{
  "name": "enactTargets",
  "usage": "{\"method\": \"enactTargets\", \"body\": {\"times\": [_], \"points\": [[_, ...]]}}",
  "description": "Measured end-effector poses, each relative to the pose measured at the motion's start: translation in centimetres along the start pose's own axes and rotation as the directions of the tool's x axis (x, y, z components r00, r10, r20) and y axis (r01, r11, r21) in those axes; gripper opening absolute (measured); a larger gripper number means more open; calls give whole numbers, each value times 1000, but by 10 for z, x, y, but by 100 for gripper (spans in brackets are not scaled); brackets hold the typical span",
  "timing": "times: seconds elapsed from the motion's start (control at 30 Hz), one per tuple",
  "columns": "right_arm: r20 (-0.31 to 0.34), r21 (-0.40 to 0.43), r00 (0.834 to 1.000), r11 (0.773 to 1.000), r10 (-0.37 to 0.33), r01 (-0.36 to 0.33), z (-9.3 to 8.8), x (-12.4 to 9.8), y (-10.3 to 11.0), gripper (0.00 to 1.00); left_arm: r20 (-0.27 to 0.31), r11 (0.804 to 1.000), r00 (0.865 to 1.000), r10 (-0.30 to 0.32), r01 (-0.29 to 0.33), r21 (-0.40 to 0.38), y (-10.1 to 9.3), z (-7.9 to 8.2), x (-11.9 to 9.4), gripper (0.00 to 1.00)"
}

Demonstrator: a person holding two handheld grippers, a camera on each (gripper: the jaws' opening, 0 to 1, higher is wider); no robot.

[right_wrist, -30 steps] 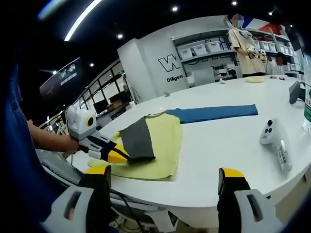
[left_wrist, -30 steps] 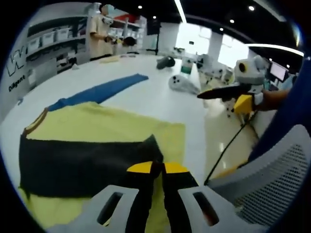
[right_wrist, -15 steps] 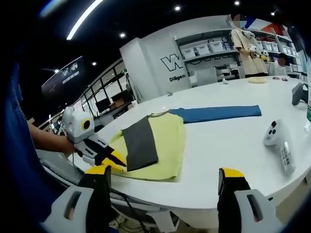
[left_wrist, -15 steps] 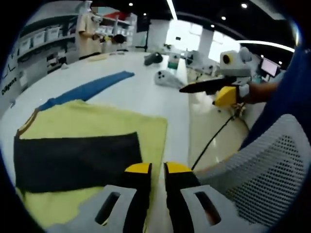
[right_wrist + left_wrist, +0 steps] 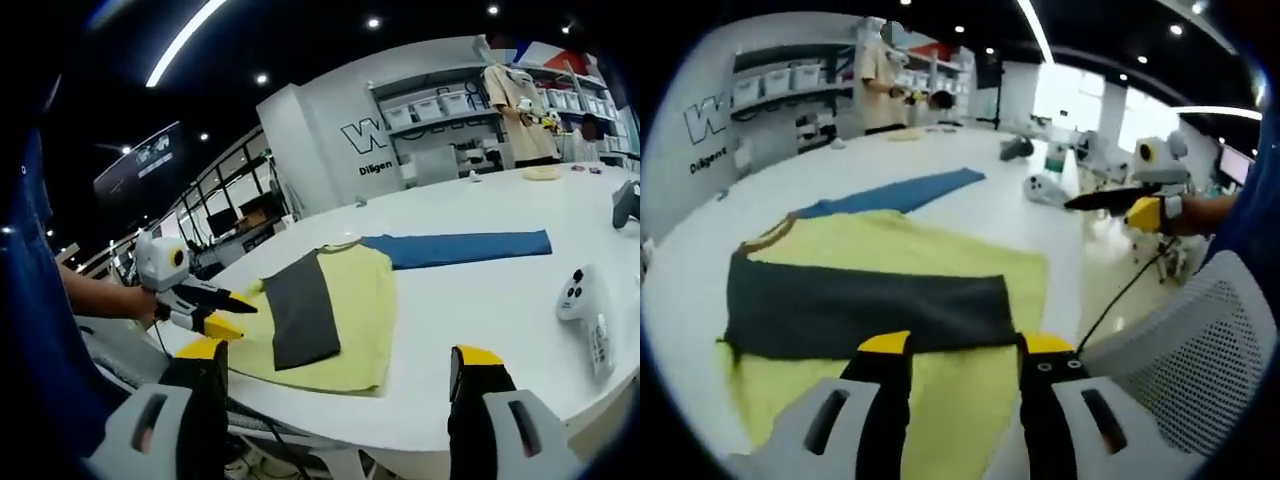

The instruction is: Fold the garment on the visible template until the final outline fits inside the template.

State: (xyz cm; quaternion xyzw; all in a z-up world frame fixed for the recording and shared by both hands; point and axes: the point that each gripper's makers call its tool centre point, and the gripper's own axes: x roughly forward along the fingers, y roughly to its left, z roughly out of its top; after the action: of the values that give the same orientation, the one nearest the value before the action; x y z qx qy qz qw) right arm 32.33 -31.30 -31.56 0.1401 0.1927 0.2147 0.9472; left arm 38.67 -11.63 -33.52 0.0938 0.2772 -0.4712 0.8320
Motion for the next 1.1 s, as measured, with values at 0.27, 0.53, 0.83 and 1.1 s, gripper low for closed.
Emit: {"method": "enactTargets", "body": {"times": [0.27,0.53,0.83,1.1], "points": [[-11,8,1000,1000,-3,3,-2,1,6,92,18,979,979,204,-204,-31,68,-14,-31,65],[-24,22,999,999,-22,23,0,1,9,92,-2,878,878,479,-479,13,155,-28,-64,85],[-36,39,998,998,-56,58,5,2,6,92,-31,836,836,548,-547,44,207,-42,-63,79],[-55,46,996,996,-72,75,2,3,4,91,-36,814,818,574,-565,132,226,-40,-57,75]]}}
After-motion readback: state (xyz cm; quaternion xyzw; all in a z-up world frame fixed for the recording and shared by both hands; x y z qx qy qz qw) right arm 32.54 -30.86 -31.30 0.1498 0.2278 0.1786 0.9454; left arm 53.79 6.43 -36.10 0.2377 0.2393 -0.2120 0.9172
